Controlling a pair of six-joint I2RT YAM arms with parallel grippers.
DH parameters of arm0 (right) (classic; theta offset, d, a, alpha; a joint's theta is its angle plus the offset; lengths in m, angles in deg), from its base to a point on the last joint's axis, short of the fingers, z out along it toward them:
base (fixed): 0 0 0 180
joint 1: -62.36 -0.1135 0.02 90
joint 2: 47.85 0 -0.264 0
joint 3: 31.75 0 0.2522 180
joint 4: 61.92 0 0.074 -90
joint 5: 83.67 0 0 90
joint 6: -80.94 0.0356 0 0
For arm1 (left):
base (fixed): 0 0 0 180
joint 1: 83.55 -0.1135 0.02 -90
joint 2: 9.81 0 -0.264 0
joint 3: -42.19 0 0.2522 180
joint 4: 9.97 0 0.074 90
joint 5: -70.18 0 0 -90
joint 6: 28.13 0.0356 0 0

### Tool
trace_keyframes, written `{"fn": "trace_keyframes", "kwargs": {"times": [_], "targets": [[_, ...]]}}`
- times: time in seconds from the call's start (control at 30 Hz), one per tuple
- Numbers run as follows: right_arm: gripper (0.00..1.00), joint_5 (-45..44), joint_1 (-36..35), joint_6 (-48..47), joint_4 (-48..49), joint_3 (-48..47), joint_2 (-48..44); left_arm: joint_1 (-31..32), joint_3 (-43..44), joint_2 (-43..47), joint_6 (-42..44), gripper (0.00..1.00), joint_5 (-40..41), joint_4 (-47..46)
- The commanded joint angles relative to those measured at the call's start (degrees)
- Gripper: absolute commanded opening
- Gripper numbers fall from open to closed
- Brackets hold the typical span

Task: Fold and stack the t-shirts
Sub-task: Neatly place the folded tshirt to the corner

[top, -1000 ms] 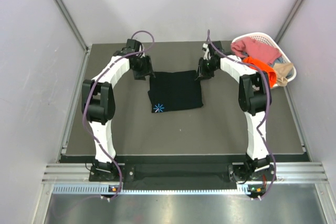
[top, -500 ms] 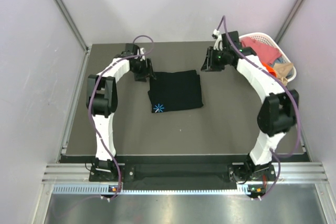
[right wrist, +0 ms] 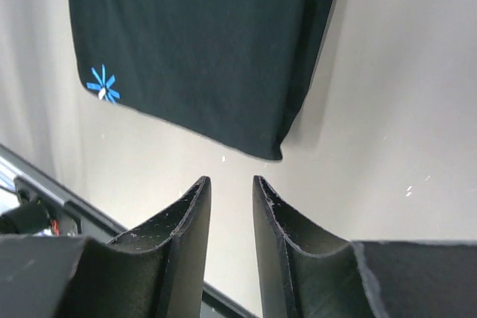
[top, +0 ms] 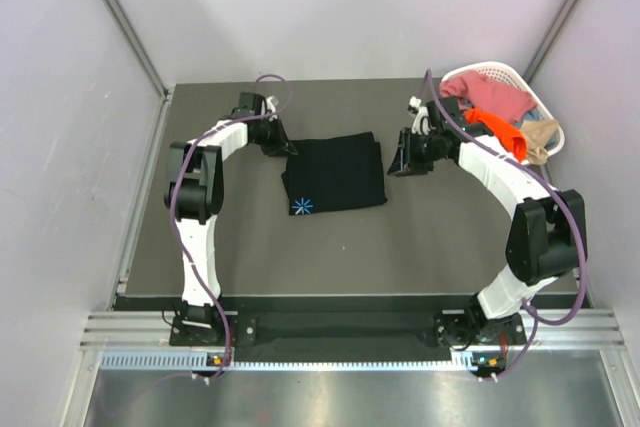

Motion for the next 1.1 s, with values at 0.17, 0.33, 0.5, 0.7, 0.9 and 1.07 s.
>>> {"fn": "trace_keyframes", "kwargs": {"times": [0.17,0.33,0.5,0.7,0.9,1.07], "targets": [[0.29,3.7,-1.0,0.0,2.4,10.1,-10.4,0.2,1.4,5.6,2.0,0.00,9.2,2.5],[0.29,5.7,-1.2,0.6,2.3,17.3,-14.1,-0.1,9.4,5.9,12.2,0.00,28.2,6.9],[0.28,6.0,-1.4,0.7,1.6,21.1,-15.9,-0.5,11.4,4.2,21.8,0.00,37.8,1.8],[0.29,5.4,-1.3,-1.7,-0.3,23.0,-15.6,-3.2,18.7,-2.5,34.2,0.00,50.9,-3.5],[0.29,4.5,-1.3,-2.6,-0.4,23.5,-13.1,-5.3,22.5,-8.7,54.4,0.00,53.1,-18.5],[0.29,4.2,-1.3,-2.8,0.0,22.6,-10.1,-8.2,25.4,-12.3,57.6,0.00,53.1,-24.3]]}}
